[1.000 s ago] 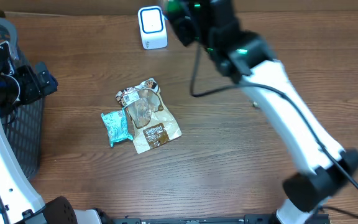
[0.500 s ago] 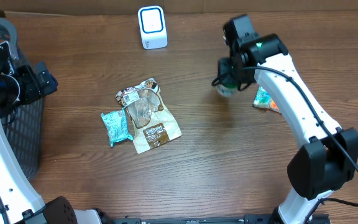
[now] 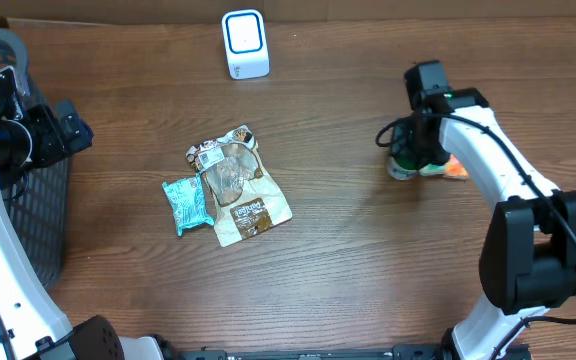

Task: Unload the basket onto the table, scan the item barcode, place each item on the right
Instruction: 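Carry the jar right and set it down near the Kleenex packs, release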

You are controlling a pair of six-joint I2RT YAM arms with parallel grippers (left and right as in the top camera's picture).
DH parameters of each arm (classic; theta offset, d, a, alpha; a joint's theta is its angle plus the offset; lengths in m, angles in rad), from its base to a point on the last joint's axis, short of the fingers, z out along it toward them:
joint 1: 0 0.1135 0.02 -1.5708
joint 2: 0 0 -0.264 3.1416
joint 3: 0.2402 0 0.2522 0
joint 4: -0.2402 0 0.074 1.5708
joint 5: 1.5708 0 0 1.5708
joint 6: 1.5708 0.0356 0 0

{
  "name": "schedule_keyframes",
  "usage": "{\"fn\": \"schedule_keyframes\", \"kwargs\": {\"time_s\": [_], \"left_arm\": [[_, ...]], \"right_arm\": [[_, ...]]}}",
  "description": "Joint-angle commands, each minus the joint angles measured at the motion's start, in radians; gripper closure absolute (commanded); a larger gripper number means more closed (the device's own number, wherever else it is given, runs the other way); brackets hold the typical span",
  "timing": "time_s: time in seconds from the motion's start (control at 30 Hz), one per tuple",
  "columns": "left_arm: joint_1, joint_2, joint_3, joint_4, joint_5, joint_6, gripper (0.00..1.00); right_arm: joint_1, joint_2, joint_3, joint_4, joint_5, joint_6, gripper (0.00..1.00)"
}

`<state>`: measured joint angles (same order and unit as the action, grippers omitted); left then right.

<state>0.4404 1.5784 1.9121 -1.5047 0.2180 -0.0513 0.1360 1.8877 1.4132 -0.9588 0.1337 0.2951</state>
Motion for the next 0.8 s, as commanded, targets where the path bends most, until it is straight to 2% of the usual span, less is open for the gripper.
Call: {"fn": "schedule_keyframes", "kwargs": {"time_s": [0.0, 0.07, 0.3, 0.37, 0.6, 0.77], "left_arm": [[-0.002, 0.006, 0.02, -0.002, 0.015, 0.014, 0.0], [-0.002, 0.006, 0.02, -0.002, 0.015, 0.014, 0.0], [-0.002, 0.006, 0.02, -0.002, 0.015, 0.014, 0.01], [-0.002, 0.006, 0.02, -0.002, 0.015, 0.014, 0.0], [-0.002, 0.006, 0.02, -0.002, 0.015, 0.015, 0.0], [-0.002, 0.006, 0.02, -0.002, 0.015, 0.014, 0.0]], "right_arm": [[-0.032, -0.011, -0.018, 0.006, 0.015, 0.011, 0.82], [-0.044, -0.011, -0.018, 0.011, 0.016, 0.012, 0.77], [-0.087, -0.011, -0.018, 0.027, 0.033, 0.013, 0.75], [-0.093, -0.011, -0.018, 0.027, 0.033, 0.013, 0.7], [-0.113, -0.012, 0.009, 0.019, 0.022, 0.027, 0.48], [-0.121, -0.012, 0.14, -0.115, -0.018, 0.011, 0.25]]}}
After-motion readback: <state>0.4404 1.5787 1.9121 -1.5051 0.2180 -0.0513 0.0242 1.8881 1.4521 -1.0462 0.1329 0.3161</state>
